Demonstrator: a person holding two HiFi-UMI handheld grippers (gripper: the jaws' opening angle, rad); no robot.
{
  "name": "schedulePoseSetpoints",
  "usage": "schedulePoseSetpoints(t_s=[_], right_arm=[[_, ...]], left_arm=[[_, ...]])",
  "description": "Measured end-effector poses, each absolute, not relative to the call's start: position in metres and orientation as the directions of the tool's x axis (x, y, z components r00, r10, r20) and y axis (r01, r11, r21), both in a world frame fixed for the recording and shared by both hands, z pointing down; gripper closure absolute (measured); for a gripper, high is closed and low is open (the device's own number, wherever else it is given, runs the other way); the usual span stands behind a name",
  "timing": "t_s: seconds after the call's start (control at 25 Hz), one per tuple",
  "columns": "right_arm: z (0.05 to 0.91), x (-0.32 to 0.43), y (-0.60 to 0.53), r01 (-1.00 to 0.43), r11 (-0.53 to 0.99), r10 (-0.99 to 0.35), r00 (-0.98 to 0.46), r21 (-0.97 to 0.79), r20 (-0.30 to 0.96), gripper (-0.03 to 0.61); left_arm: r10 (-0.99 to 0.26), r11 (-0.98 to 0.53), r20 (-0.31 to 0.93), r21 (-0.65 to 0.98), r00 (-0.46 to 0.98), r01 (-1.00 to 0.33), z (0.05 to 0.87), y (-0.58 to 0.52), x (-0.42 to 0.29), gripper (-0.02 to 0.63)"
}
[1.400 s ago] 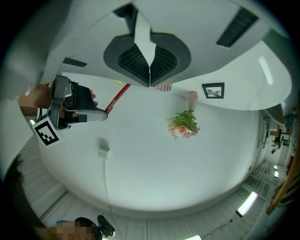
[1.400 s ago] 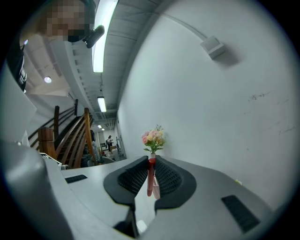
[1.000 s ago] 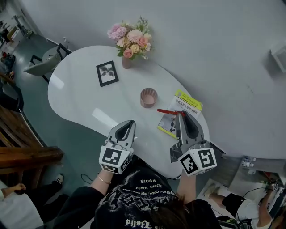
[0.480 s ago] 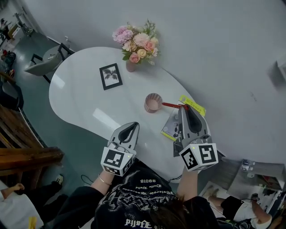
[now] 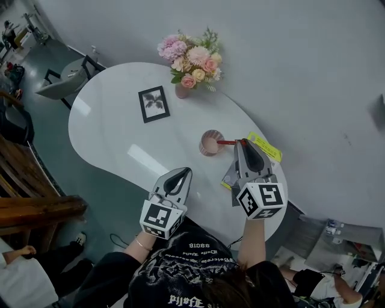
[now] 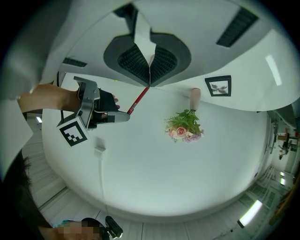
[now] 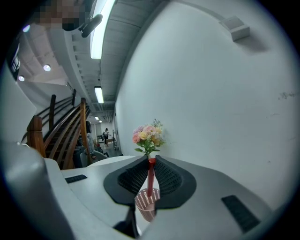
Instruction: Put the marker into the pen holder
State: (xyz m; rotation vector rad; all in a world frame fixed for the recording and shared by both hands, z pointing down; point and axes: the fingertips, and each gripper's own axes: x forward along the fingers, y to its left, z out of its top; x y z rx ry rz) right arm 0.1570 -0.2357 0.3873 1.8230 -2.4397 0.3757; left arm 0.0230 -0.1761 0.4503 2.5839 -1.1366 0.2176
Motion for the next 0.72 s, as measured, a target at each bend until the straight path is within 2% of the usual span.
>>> schedulePoseSetpoints(t_s=[0.72], right_arm=[[0.459, 0.145, -0.269, -0.938, 0.270, -0.891, -0.329, -0.216, 0.312, 0.509]], left_arm=[[-0.687, -0.622, 0.320, 0.205, 0.653, -0.755, 0.472, -0.204, 0.022, 0.589]])
